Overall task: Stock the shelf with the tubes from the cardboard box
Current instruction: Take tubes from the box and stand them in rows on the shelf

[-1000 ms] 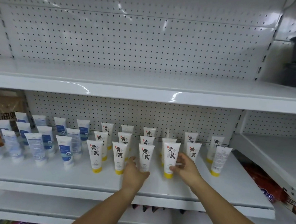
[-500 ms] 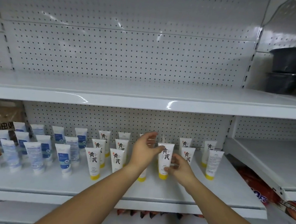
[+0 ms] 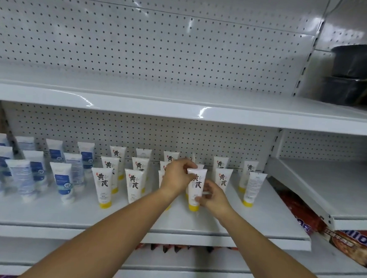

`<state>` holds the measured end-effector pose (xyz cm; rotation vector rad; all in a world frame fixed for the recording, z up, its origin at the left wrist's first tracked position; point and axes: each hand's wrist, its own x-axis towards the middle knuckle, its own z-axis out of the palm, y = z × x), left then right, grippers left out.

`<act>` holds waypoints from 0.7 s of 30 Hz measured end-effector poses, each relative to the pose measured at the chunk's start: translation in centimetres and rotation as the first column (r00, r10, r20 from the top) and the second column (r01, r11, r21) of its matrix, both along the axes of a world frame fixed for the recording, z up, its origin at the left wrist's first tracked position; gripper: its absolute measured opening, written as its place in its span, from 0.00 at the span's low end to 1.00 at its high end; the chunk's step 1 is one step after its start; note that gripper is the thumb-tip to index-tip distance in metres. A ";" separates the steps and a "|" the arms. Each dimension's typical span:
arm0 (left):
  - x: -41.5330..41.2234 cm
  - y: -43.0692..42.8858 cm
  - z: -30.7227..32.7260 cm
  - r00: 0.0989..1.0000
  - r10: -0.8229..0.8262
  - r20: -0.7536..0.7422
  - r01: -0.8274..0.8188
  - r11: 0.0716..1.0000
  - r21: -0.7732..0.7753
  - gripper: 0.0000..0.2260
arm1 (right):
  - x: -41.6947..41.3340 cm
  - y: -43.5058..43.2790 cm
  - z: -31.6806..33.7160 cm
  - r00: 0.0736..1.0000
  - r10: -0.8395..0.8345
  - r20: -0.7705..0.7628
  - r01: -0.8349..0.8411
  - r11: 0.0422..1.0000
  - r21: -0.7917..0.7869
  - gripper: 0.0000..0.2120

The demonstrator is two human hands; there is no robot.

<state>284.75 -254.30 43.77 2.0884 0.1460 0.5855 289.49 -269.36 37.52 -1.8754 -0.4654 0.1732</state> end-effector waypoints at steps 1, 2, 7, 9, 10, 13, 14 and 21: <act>0.2 0.1 -0.2 1.000 0.003 -0.010 -0.003 1.000 0.014 0.11 | 0.0 0.1 -0.3 1.000 0.000 0.001 0.000 1.000 -0.002 0.21; 0.3 0.1 -0.4 1.000 0.003 -0.016 -0.002 1.000 0.026 0.11 | 0.0 0.3 -0.5 1.000 0.001 0.005 -0.001 1.000 -0.003 0.21; 1.0 0.2 -1.3 0.998 0.021 -0.051 -0.017 0.996 0.086 0.11 | 0.5 0.8 -1.6 1.000 -0.011 0.005 0.011 1.000 -0.012 0.21; 1.2 0.1 -1.4 0.999 0.029 -0.042 -0.024 0.992 0.126 0.11 | 0.8 0.9 -1.7 1.000 -0.004 0.003 0.004 1.000 -0.012 0.21; 1.3 0.0 -1.5 0.999 0.025 -0.037 -0.019 0.989 0.143 0.10 | 1.0 0.9 -1.8 1.000 -0.004 -0.001 0.004 1.000 -0.012 0.21; 1.5 -0.1 -1.4 0.999 0.002 -0.035 0.005 0.981 0.192 0.11 | 1.4 0.9 -2.0 1.000 -0.007 -0.003 0.007 1.000 -0.016 0.22; 1.6 -0.1 -1.3 0.999 -0.003 -0.034 0.010 0.977 0.212 0.11 | 1.5 0.9 -1.9 1.000 -0.006 0.000 0.006 1.000 -0.016 0.22; 2.1 -0.7 -1.6 0.999 -0.002 -0.038 0.014 0.952 0.305 0.12 | 2.0 0.5 -2.2 1.000 -0.010 -0.005 0.010 1.000 -0.007 0.21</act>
